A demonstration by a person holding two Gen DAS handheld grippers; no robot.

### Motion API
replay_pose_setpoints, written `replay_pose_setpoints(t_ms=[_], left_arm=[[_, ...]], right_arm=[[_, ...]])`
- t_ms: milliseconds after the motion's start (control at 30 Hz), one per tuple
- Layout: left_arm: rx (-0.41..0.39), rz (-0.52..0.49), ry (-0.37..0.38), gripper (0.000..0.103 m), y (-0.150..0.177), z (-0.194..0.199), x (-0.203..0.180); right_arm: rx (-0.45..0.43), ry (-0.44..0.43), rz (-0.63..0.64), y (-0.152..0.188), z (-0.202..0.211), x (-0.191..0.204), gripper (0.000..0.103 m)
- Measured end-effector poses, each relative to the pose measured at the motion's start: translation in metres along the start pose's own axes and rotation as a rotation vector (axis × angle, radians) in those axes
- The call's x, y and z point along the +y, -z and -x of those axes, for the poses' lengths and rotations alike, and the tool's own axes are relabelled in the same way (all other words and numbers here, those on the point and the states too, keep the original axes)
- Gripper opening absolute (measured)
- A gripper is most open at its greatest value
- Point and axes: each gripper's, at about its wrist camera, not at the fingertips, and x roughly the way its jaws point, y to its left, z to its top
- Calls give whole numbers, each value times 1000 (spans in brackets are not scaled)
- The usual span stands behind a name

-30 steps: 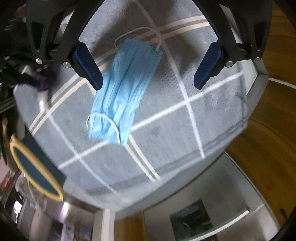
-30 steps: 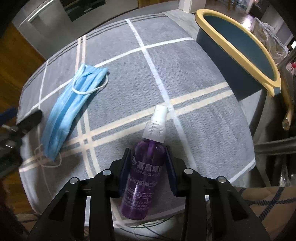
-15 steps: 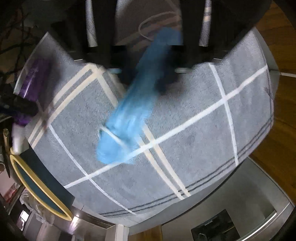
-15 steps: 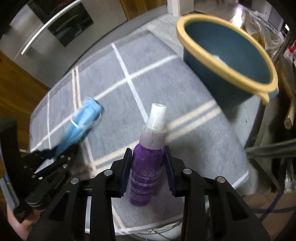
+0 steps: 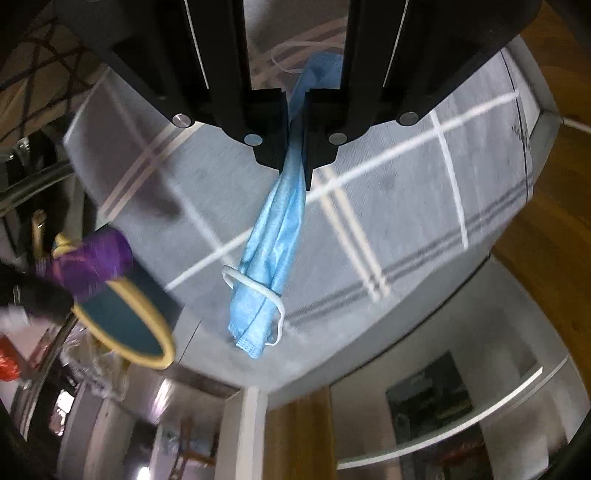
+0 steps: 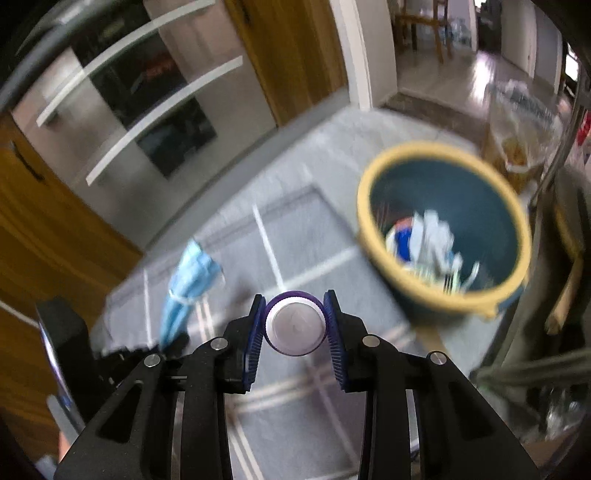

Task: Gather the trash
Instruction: 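Carry the mask and spray bottle over the bin and open both tools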

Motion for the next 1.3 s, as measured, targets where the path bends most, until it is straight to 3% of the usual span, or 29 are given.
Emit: replay_pose_setpoints(t_ms=[333,533,833,1033,1300], left_arm=[[-126,-46,87,5,-32,34,-32],[-175,-127,115,5,-48,47,-65],[-195,-178,224,5,-107,30,-130],[-133,-242,260,5,-138,-11,-179],[15,-195,239,5,-157,-83,-207]], right_arm=[[-210,-92,34,-65,74,-23,34],[-328,-18,54,-103,96,-61,34],[-159,47,-102,-127,34,-141,34],[-31,64,-212,-124,-9,-181,34],[85,91,-378,-113,-47,-227,34]])
